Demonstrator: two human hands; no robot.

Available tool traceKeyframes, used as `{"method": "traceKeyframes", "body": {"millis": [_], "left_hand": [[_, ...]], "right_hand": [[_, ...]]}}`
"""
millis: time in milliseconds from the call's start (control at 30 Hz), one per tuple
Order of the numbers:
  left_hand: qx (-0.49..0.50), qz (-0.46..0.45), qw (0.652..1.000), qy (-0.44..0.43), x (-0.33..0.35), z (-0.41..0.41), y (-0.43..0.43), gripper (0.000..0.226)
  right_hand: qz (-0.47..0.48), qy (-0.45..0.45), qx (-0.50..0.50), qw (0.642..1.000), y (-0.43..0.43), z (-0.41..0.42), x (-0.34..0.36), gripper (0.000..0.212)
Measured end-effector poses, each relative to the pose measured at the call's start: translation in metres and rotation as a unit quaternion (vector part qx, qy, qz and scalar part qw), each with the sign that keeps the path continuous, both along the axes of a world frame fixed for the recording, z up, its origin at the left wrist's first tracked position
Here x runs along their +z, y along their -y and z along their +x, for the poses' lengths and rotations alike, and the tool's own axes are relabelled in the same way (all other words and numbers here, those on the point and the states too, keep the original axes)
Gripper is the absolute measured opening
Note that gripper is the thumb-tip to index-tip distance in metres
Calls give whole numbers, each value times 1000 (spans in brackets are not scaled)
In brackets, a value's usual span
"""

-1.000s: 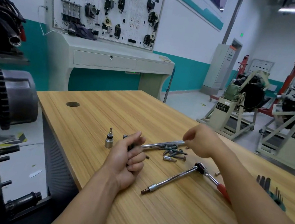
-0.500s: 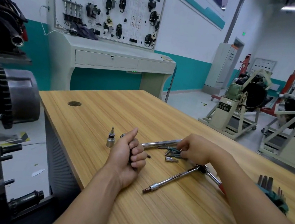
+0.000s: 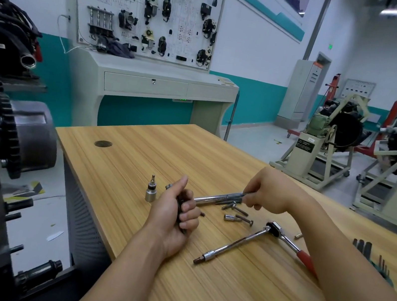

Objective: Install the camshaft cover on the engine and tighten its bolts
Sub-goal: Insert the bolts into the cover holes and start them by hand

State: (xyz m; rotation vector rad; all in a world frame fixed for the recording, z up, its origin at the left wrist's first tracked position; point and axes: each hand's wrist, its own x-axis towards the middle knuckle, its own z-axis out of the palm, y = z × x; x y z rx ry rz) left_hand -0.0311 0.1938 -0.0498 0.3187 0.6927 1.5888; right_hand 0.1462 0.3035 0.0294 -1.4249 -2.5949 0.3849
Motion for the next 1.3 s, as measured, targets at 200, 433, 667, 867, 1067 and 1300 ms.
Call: {"method": "traceKeyframes", "body": {"millis": [200,433,667,867,1067,1300], "left_hand": [[4,3,999,-53,0,3,0,37],[15,-1,1000,-25,-1,2,-1,39],[29,9,999,-29,1,1,2,4],[27,14,997,-69,-1,2,2,24],[-17,49,979,-199,-4,9,2,21],[-27,55,982,-181,-1,8,4,41]], "right_hand": [[-194,-307,22,931,48,-40,14,7],[-295,-295,24,909,57,-45,14,15],[-299,-307,-22,903,52,-48,7,14],[-211,-355,-64,908,46,-48,1,11],[-169,-391,-26,904,50,-58,-7,18],[-237,-498,-18,834,56,-66,-7,6]]}}
